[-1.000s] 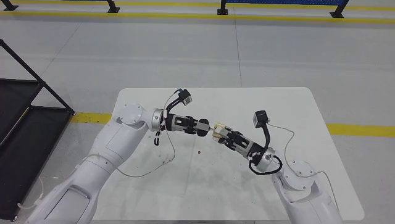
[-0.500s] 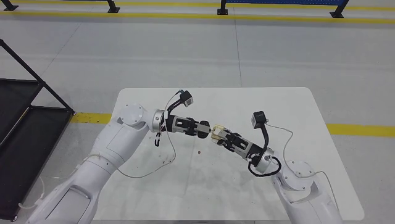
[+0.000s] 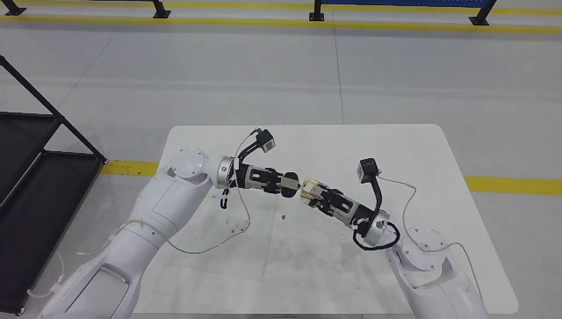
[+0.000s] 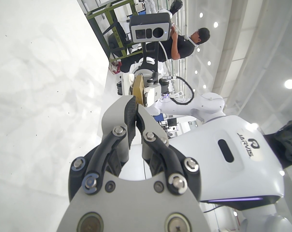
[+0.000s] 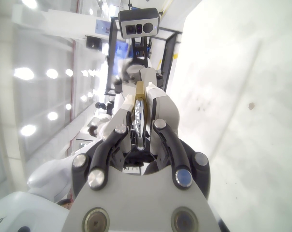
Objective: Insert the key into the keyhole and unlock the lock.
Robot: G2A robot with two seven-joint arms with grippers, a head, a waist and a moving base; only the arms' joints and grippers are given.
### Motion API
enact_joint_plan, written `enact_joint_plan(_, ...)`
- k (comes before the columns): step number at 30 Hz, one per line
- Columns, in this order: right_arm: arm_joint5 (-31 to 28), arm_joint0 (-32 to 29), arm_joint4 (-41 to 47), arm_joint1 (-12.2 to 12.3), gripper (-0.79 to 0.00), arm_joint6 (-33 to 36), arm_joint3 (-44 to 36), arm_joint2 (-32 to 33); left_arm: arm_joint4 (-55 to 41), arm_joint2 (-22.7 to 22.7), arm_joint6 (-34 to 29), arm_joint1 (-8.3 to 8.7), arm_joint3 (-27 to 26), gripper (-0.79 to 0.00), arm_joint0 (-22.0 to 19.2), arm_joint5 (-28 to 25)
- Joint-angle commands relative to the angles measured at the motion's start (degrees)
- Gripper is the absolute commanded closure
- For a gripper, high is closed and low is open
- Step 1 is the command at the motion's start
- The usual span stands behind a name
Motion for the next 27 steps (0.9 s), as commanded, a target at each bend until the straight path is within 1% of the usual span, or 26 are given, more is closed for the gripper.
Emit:
enact_joint_plan(1,0.1,0.0,0.2,0.1,0.0,-0.1,0.0,0.0,0.2,0.0,0.0,-0.02,0.0,-0.625,0.0,0.0)
enact_joint_plan(2,0.0,0.1,0.3,0.1,0.0,-0.2,0.0,0.0,0.2,-0.1,0.0,-0.02,0.0,-0.785,-0.1,0.1)
enact_joint_plan(10,0.1,0.3,1.0,0.3,0.0,-0.4,-0.1,0.0,-1.1,-2.0,-1.2,0.44,-0.7,-0.785,0.4,0.4)
enact_joint_plan(15,0.4,0.5,1.4,0.5,0.0,0.0,-0.2,0.1,-3.8,-3.6,-2.6,0.8,-0.6,-0.785,1.1,2.0)
enact_joint_plan(27,0.7,0.7,1.6,0.6,0.0,0.4,-0.2,0.1,-4.5,-3.7,-2.9,0.8,-0.5,-0.785,1.1,2.4)
